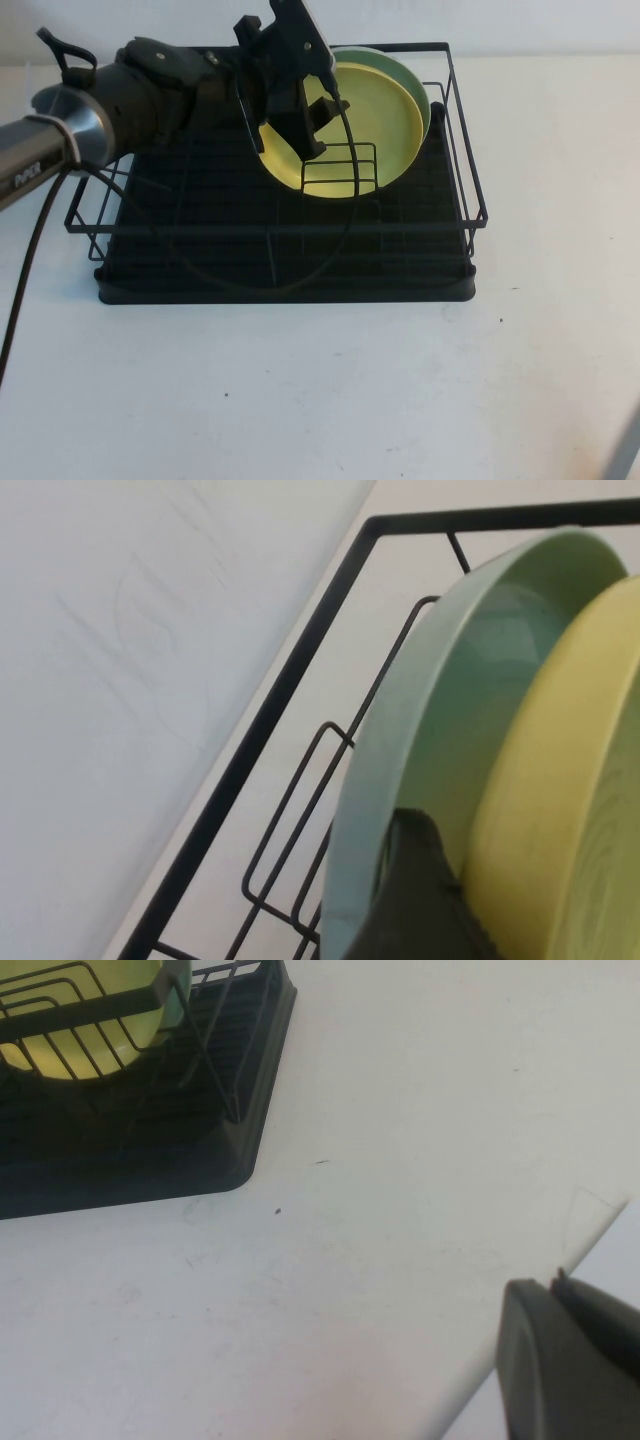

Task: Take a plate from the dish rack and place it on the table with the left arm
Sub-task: Grasp the plate from the shelf, then place the plate from the table

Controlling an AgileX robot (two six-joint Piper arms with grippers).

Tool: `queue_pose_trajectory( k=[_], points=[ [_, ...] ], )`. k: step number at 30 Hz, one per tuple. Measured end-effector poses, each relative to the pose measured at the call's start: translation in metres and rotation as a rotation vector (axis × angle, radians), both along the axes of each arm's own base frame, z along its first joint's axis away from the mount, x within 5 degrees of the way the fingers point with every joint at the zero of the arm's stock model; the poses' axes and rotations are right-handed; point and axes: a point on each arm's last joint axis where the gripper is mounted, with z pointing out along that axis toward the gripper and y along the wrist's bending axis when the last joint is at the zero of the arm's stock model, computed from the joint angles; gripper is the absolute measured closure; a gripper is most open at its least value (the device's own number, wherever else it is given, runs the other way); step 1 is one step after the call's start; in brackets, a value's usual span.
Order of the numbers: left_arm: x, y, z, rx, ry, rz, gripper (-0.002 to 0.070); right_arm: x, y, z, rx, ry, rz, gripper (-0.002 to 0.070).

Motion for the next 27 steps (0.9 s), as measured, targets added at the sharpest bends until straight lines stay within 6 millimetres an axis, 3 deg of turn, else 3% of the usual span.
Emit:
queue_pose_trajectory(
  k=[5,12,17,21,27],
  points=[
    [0.001,0.001,0.0,0.004,-0.008,0.015,0.0327,0.0,0.0,0.0,0.0,0.0,0.0,0.0696],
    [0.002,0.001,0.0,0.007,-0.011,0.015,0.0557,0.0,0.0,0.0,0.0,0.0,0.0,0.0696],
    [0.001,-0.001,0.006,0.002,-0.028,0.005,0.0599,0.0,0.0,0.0,0.0,0.0,0.0,0.0696],
    [0.004,-0.001,0.027,-0.022,-0.087,0.017,0.0602,0.0,0.0,0.0,0.0,0.0,0.0,0.0696],
    [-0.004,0.003,0.077,-0.071,-0.204,0.024,0.0602,0.0,0.0,0.0,0.0,0.0,0.0,0.0696]
  ],
)
